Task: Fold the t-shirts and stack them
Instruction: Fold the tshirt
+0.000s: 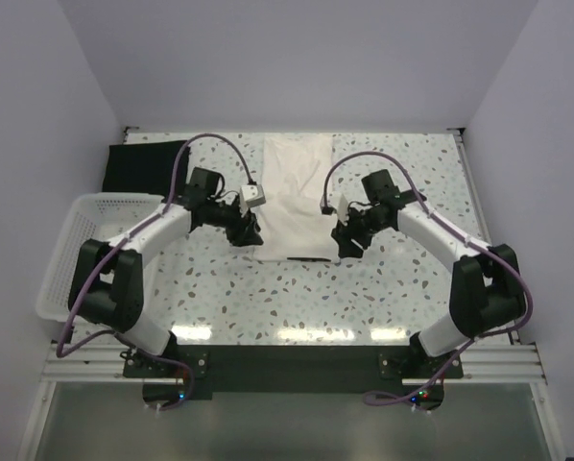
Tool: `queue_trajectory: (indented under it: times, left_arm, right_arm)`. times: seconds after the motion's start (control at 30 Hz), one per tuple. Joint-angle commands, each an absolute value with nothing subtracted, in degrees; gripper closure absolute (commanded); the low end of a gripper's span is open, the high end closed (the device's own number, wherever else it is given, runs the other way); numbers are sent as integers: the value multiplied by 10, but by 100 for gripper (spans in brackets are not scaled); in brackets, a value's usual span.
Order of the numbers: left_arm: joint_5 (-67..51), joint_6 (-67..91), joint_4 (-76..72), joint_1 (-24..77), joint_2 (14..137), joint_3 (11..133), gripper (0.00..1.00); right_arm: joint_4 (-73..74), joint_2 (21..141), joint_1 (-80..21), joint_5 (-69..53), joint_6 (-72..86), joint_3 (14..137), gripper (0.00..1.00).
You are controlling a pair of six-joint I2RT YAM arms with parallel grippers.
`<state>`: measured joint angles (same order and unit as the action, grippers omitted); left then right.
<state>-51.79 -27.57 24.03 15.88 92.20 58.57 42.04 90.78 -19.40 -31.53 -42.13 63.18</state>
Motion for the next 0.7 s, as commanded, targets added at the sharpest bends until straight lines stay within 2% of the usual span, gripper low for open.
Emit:
queue_trajectory:
  times: [0.0, 0.23, 0.43, 0.63, 0.67]
  left_arm:
    - [-457, -489, 220, 195, 887, 564, 50]
    - [-381, -588, 63, 253, 863, 451, 47]
    - [-371, -655, 63, 265, 892, 434, 46]
    - [-355, -710, 112, 272, 918, 441, 49]
    - [-352, -715, 116, 273, 923, 446, 49]
  right_arm:
    - [337, 885, -223, -333, -513, 603, 40]
    - [249, 903, -279, -307, -640, 538, 40]
    - [200, 939, -297, -257, -670, 509, 40]
    - [202, 957, -297, -221, -657, 516, 47]
    - [201, 955, -297, -221, -656, 513, 51]
